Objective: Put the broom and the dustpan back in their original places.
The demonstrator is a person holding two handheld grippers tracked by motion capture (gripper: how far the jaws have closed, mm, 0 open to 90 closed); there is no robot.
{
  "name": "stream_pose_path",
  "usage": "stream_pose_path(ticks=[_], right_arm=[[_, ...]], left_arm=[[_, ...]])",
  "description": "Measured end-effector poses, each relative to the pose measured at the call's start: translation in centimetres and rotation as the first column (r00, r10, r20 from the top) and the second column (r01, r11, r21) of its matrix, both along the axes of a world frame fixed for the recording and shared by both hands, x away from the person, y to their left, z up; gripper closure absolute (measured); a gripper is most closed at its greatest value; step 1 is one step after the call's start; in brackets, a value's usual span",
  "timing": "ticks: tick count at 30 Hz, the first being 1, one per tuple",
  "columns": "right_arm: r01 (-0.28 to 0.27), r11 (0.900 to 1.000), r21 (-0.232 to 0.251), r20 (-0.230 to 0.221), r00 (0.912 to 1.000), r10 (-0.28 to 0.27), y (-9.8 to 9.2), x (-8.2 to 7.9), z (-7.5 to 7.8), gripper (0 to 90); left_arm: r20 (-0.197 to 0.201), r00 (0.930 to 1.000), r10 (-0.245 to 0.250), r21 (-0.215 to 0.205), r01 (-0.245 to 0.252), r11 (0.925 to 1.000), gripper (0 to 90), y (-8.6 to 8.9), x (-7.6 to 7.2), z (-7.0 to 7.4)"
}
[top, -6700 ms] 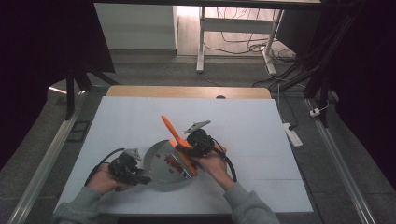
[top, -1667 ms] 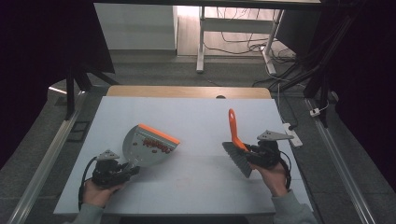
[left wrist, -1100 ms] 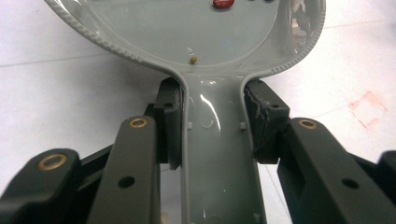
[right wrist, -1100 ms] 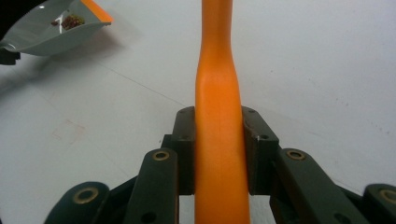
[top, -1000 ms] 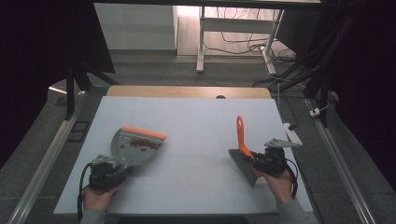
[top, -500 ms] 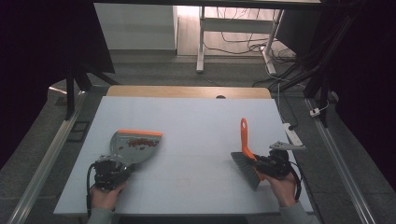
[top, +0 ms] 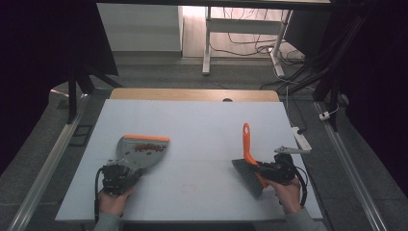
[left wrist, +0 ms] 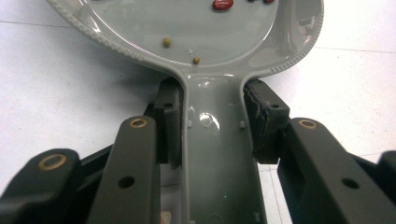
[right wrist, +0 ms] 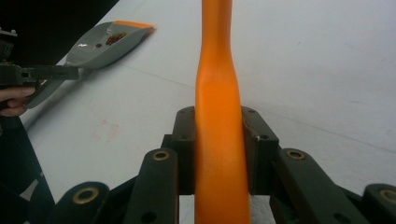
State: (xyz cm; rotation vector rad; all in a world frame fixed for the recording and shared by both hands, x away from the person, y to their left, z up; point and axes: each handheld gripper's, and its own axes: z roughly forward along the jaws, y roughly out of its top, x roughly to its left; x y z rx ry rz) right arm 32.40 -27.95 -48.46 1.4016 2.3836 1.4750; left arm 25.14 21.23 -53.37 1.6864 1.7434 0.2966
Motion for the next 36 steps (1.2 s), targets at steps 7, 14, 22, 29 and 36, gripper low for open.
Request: stream_pose_path(ticks=[7, 14, 22, 29, 36], right_arm=[[0.019, 0.995, -0.095, 0.012, 0.9998, -0.018, 0.8, 0.9, -0.7, 70.0], [0.052, 0.984, -0.172, 0.034, 0.9983, -0.047, 0.3, 2.0, -1.2, 67.6], [0.059, 0.969, -0.24, -0.008, 0.998, -0.062, -0.1, 3.3, -2.4, 54.8], [0.097, 0.934, -0.343, 0.021, 0.9951, -0.096, 0.1, 3.5, -2.7, 46.7], [0.103, 0.928, -0.358, 0.062, 0.9943, -0.086, 0.3, 3.3, -2.4, 47.2]], left_arm=[[-0.001, 1.0, -0.003, 0.009, 0.003, 1.0, 61.0, -0.2, 0.1, -0.1], [0.001, 1.0, -0.005, 0.012, 0.005, 0.9999, 60.8, -0.2, 0.1, -0.1], [0.001, 0.9999, -0.01, 0.012, 0.01, 0.9999, 60.1, -0.1, 0.1, -0.2], [0.0, 0.9998, -0.022, 0.018, 0.022, 0.9996, 59.3, -0.1, 0.1, -0.2], [0.004, 0.9997, -0.025, 0.02, 0.025, 0.9995, 57.1, -0.1, 0.1, -0.2]])
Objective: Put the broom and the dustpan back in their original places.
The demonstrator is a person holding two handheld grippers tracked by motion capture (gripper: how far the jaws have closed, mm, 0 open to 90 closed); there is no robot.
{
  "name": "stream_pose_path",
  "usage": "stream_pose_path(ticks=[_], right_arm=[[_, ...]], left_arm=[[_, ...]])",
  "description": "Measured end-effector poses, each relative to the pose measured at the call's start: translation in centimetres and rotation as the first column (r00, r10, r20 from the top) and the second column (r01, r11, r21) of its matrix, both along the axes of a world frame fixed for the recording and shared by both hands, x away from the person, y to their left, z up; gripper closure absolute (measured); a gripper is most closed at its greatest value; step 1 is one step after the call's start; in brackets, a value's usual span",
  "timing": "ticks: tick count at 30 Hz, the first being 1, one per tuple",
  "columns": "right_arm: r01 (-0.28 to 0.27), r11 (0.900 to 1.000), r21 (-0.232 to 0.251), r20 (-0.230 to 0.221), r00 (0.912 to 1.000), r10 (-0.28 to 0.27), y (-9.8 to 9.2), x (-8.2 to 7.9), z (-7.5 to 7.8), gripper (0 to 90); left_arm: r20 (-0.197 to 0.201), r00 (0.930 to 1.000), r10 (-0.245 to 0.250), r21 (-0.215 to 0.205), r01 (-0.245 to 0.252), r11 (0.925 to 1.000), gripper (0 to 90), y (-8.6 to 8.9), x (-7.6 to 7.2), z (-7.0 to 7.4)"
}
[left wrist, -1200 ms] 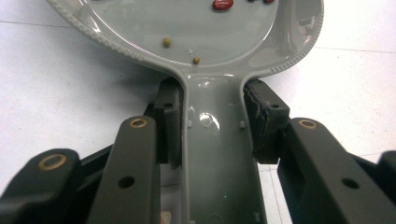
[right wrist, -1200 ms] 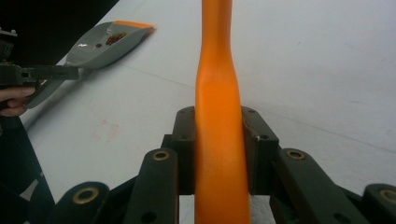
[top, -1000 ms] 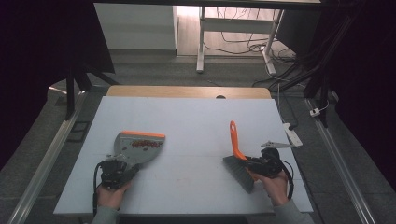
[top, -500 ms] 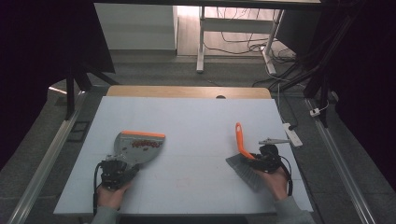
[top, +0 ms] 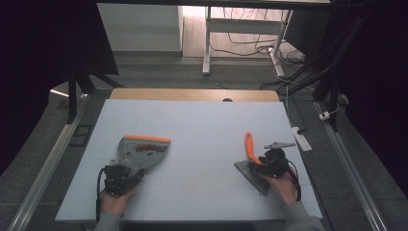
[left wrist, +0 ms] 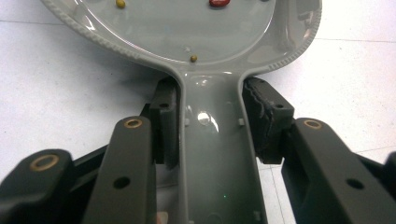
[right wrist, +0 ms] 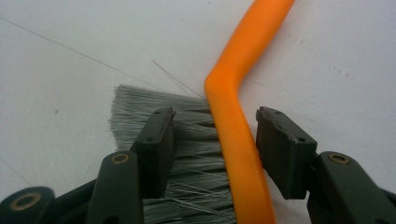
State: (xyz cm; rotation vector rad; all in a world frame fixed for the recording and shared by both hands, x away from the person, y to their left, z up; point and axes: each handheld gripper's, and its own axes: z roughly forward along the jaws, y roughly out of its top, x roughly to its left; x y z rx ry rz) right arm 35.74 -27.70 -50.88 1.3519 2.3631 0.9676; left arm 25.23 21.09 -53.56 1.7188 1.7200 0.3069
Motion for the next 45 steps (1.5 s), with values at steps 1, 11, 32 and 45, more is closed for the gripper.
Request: stream_pose_path(ticks=[1, 11, 32, 45], right_arm=[[-0.002, 1.0, -0.002, 0.006, 1.0, 0.002, 0.0, 0.0, 0.1, 47.2], [-0.054, 0.998, 0.016, 0.095, 0.994, 0.053, 0.0, -1.0, 1.2, 48.4], [-0.233, 0.971, 0.048, 0.156, 0.9622, 0.223, 1.1, -2.3, 2.0, 49.6], [-0.3, 0.954, 0.017, 0.207, 0.9342, 0.29, 1.4, -3.3, 1.8, 49.4]], left_arm=[[0.003, 1.0, 0.003, 0.0, -0.003, 1.0, 56.0, 0.0, 0.0, 0.0], [0.042, 0.999, -0.015, 0.008, 0.014, 0.9999, 41.2, 0.3, -0.5, 0.6], [0.162, 0.9676, -0.194, 0.075, 0.184, 0.9801, 37.3, 0.7, -1.7, 3.5], [0.164, 0.9251, -0.342, 0.096, 0.331, 0.9389, 37.9, 0.0, 0.4, 3.6]])
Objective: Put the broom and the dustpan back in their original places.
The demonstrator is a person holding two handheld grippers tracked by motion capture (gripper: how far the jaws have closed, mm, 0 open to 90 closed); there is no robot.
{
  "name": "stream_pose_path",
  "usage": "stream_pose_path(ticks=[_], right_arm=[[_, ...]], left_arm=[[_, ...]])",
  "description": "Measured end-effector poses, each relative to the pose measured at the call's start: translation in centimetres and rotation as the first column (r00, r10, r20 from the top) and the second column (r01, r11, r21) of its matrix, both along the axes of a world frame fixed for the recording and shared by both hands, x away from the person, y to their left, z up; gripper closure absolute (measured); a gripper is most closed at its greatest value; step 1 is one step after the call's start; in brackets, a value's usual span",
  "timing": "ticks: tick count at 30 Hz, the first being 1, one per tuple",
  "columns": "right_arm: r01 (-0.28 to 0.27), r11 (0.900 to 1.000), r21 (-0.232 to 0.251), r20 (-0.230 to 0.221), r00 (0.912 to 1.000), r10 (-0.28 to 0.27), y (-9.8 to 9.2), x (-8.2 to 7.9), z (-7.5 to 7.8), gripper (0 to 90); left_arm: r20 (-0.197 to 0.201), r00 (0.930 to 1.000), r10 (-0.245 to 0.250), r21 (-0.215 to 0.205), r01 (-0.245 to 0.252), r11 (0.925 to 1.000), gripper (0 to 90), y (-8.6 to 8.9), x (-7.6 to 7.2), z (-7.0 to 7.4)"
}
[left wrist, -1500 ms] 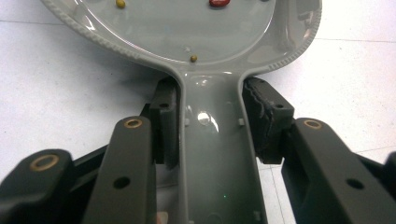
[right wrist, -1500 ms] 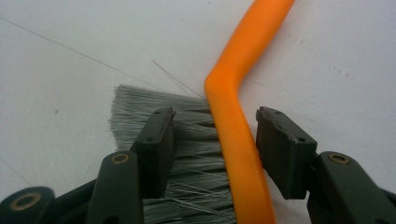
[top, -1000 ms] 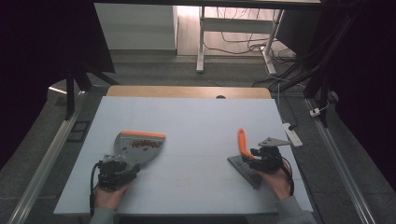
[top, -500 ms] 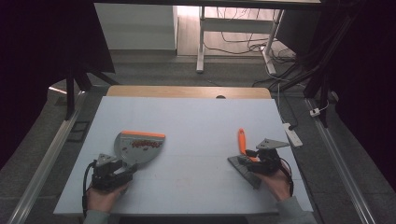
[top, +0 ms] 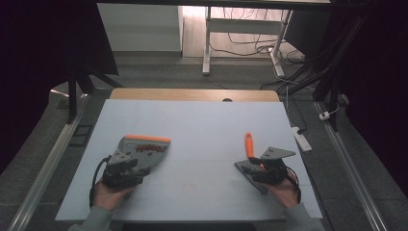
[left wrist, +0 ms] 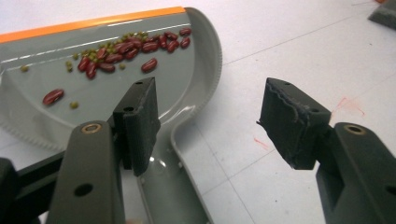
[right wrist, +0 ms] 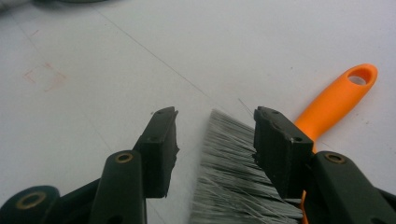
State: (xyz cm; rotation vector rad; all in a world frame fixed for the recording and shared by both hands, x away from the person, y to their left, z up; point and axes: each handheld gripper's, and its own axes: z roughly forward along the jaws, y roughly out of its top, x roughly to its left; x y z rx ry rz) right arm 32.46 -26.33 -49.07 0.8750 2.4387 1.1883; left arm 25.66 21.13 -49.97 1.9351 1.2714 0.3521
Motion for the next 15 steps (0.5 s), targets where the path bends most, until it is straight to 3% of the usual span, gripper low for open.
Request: stream_pose_path(ticks=[15], right_arm=[[-0.009, 1.0, 0.009, 0.052, 0.9986, 0.008, -0.31, -0.37, 0.22, 49.3]], left_arm=[[-0.011, 0.9995, -0.028, -0.008, 0.028, 0.9996, 37.9, 0.27, 0.14, -0.27]])
